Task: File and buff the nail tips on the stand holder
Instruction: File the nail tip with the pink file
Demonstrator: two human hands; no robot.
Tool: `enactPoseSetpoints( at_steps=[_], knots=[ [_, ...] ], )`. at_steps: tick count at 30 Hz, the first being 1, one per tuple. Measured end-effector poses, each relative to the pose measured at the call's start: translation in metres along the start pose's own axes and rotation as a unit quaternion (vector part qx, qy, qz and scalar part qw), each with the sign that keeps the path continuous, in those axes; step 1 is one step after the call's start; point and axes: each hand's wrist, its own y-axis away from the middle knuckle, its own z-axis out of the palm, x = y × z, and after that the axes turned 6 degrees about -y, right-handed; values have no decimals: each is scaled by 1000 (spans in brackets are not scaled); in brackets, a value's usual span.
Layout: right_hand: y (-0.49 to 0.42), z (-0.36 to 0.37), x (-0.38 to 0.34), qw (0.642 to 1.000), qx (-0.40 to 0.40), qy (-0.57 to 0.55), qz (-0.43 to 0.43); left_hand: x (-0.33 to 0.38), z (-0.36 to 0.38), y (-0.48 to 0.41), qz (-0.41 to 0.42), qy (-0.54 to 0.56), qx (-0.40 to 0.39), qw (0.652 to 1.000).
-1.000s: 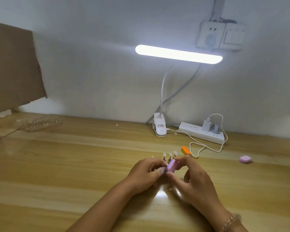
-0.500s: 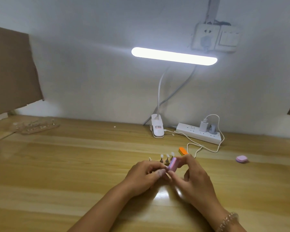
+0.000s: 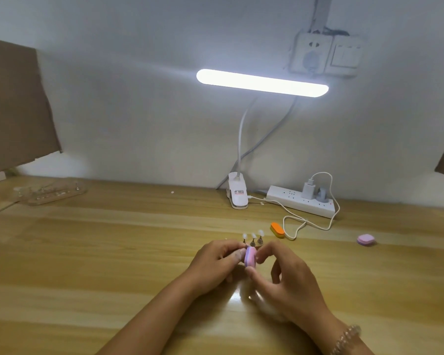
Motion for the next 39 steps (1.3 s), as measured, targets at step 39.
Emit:
enactPoseSetpoints(
  at_steps=[39],
  knots=[
    [-4, 1, 6, 997, 5, -56, 47, -6, 5, -1, 6, -7, 2, 1000]
  ],
)
